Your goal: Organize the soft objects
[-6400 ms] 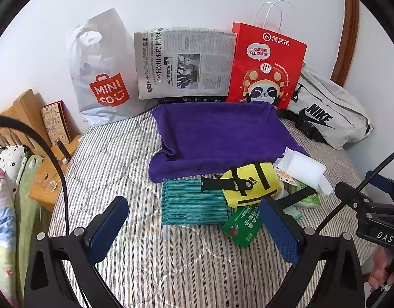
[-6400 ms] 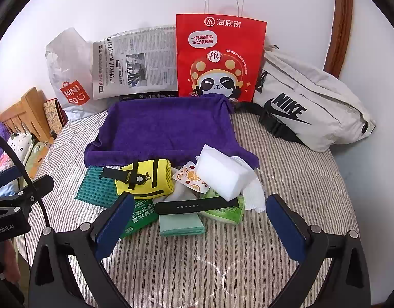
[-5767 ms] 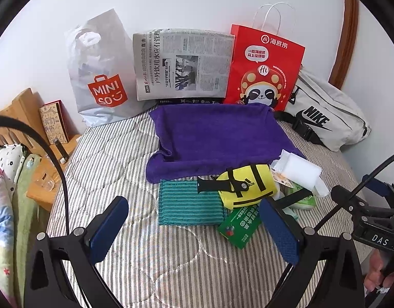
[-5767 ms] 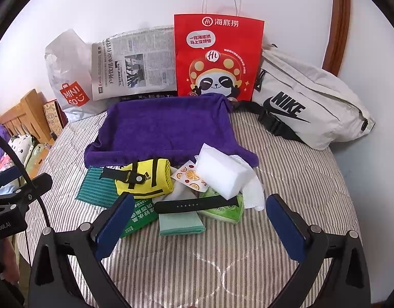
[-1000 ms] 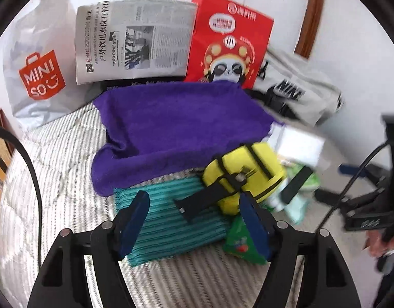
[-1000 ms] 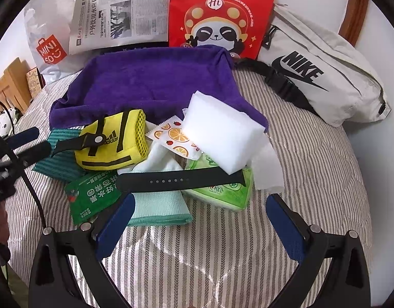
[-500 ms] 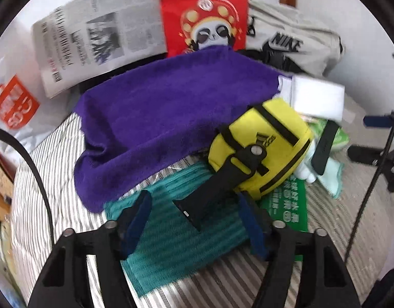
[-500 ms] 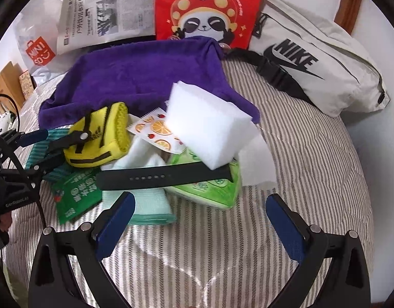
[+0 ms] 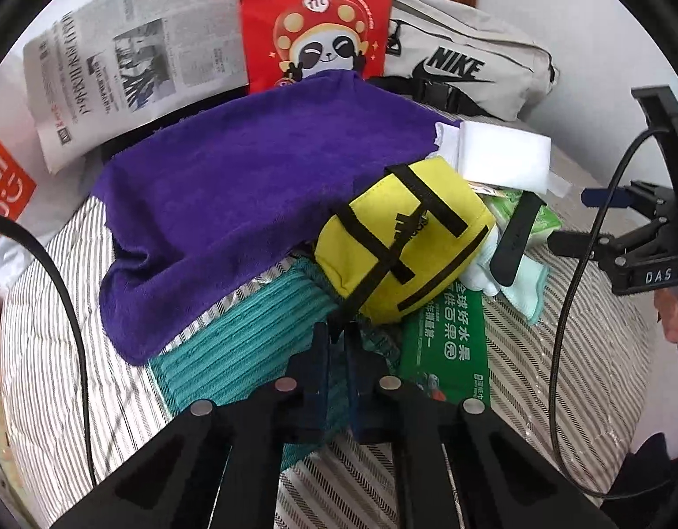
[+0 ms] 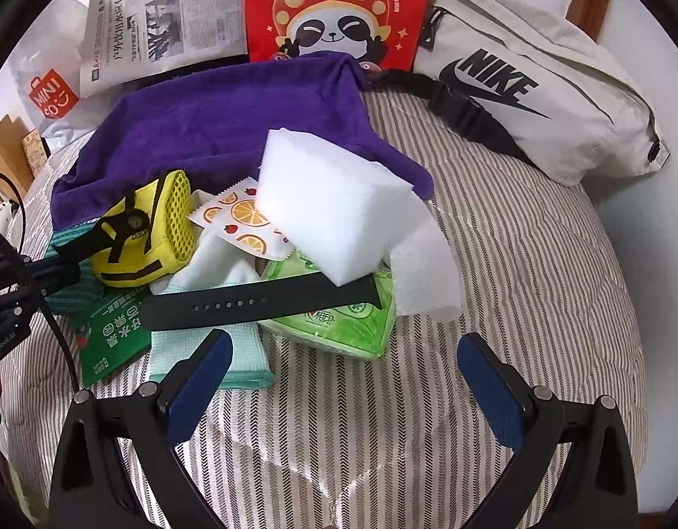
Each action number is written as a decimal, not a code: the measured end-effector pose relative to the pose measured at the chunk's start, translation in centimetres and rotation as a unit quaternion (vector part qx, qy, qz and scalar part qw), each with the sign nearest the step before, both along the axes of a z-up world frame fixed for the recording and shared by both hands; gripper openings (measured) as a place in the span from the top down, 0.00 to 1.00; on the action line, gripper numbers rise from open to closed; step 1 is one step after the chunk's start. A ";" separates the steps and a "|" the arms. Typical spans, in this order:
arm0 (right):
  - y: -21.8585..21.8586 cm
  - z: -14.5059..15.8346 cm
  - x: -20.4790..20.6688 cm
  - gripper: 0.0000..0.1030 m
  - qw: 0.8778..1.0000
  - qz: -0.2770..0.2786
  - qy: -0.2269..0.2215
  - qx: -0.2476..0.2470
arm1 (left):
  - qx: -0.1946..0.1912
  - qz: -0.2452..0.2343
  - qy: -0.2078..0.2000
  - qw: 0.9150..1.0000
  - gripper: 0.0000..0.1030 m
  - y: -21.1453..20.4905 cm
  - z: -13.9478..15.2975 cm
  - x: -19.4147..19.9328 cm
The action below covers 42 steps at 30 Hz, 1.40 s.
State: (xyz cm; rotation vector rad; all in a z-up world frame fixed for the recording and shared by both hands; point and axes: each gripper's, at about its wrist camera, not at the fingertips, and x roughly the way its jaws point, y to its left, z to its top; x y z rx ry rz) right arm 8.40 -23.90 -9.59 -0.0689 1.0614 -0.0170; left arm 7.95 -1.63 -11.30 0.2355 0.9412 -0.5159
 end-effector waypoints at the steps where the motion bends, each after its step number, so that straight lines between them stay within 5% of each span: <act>1: 0.1 0.0 0.0 0.02 1.000 0.001 -0.002 0.000 | -0.006 0.000 0.003 1.000 0.93 0.0 0.1 0.0; 21: -0.7 -0.5 0.1 0.02 1.000 0.001 0.008 -0.001 | -0.037 -0.020 0.009 0.999 0.88 -2.3 0.6 1.3; 34: 1.2 -0.1 0.0 0.02 0.999 0.028 0.001 0.033 | -0.051 -0.007 -0.005 0.999 0.95 -1.1 2.0 -0.1; 42: 4.2 -1.9 -0.6 0.02 0.994 0.085 -0.001 -0.074 | -0.080 0.017 0.005 0.997 0.95 0.3 2.2 0.0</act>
